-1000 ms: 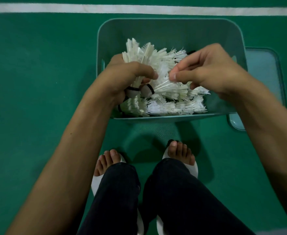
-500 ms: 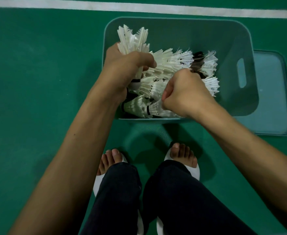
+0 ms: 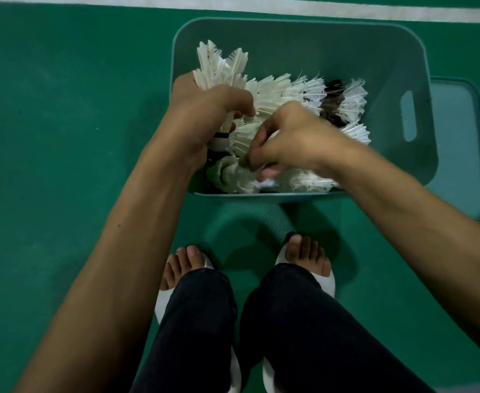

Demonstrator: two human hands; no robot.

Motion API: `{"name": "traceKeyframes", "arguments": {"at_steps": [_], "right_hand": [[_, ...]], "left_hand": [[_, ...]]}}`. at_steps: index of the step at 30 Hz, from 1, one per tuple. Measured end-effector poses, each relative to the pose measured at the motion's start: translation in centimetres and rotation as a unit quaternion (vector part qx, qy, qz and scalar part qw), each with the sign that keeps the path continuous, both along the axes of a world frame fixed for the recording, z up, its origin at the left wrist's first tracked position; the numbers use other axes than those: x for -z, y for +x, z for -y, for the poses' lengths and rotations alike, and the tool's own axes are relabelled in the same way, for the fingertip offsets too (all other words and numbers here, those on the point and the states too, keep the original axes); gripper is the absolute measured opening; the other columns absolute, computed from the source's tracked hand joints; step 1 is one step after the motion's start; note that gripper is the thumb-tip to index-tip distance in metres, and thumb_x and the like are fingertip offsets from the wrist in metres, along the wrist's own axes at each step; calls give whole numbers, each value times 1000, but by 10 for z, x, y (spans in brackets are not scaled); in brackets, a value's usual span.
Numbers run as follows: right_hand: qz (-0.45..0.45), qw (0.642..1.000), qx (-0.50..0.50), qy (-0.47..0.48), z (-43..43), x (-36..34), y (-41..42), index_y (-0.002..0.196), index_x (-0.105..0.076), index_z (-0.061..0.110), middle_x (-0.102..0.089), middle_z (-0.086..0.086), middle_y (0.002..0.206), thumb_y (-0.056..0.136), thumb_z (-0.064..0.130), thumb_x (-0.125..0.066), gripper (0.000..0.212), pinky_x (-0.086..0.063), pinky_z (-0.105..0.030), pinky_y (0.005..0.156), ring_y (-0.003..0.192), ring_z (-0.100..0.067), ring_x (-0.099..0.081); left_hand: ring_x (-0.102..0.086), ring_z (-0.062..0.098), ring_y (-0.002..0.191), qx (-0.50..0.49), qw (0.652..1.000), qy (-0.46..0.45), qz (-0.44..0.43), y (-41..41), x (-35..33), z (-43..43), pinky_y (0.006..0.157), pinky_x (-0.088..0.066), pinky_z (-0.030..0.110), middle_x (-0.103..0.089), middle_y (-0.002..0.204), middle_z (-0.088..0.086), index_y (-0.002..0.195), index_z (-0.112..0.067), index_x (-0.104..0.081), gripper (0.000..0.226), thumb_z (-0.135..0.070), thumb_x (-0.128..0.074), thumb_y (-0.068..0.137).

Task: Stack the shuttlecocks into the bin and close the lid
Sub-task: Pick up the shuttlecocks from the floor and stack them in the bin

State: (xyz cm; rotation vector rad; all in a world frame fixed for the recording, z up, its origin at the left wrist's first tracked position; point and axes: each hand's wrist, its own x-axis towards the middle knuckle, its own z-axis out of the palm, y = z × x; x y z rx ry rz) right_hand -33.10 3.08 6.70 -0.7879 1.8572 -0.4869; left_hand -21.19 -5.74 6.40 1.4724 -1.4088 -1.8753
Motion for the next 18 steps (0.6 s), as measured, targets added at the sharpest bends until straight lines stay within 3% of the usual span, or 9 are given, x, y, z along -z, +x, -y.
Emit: {"name": "traceKeyframes", "arguments": {"at_steps": [4, 7, 10, 13, 15, 18], "right_hand": [[-30, 994, 54, -88, -16, -42, -41, 91, -73, -5, -78, -8, 73, 80, 1, -82, 15, -62, -25, 60, 66, -25, -74], [-82, 981, 24, -173, -24, -56, -58, 102, -74, 6, -76, -7, 86, 82, 10, -83, 22, -60, -27, 60, 66, -16, -68], [-95, 976, -33, -195, -28, -57, -56, 106, -75, 15, -74, -8, 99, 83, 21, -84, 26, -59, -34, 63, 67, -16, -65], [-122, 968, -38, -216, -28, -50, -49, 98, -78, 12, -76, -11, 88, 81, 24, -86, 22, -57, -30, 57, 62, -15, -63], [-105, 972, -21, -209, -27, -44, -47, 92, -76, 7, -74, -15, 82, 79, 28, -88, 28, -54, -28, 53, 59, -14, -62], [-46, 985, 14, -166, -29, -35, -44, 88, -74, 0, -74, -23, 85, 79, 26, -86, 30, -53, -27, 50, 62, -21, -61]], "left_hand": [[-51, 10, 49, 80, 996, -3, 39, 5, -5, -1, 33, -33, 18, -56, 69, 3, 101, -4, -58, 37, 7, -76, 70], [-53, 14, 52, 218, 976, 16, 27, 4, -11, -3, 44, -38, 25, -59, 68, 4, 92, -7, -61, 40, -3, -79, 57], [-61, 32, 81, 299, 954, 21, 6, 0, -17, -11, 70, -44, 52, -67, 92, 28, 99, 5, -64, 60, -13, -80, 43], [-65, 58, 102, 352, 936, 30, 13, 1, -17, -13, 86, -42, 83, -65, 114, 39, 112, 5, -66, 74, -17, -80, 44], [-62, 60, 110, 386, 922, 26, 6, 6, -14, -12, 89, -39, 84, -67, 115, 35, 113, 4, -67, 69, -15, -80, 47], [-67, 50, 106, 404, 915, 6, 2, 7, -12, -12, 89, -47, 75, -70, 113, 31, 112, 5, -69, 62, -9, -77, 51]]}}
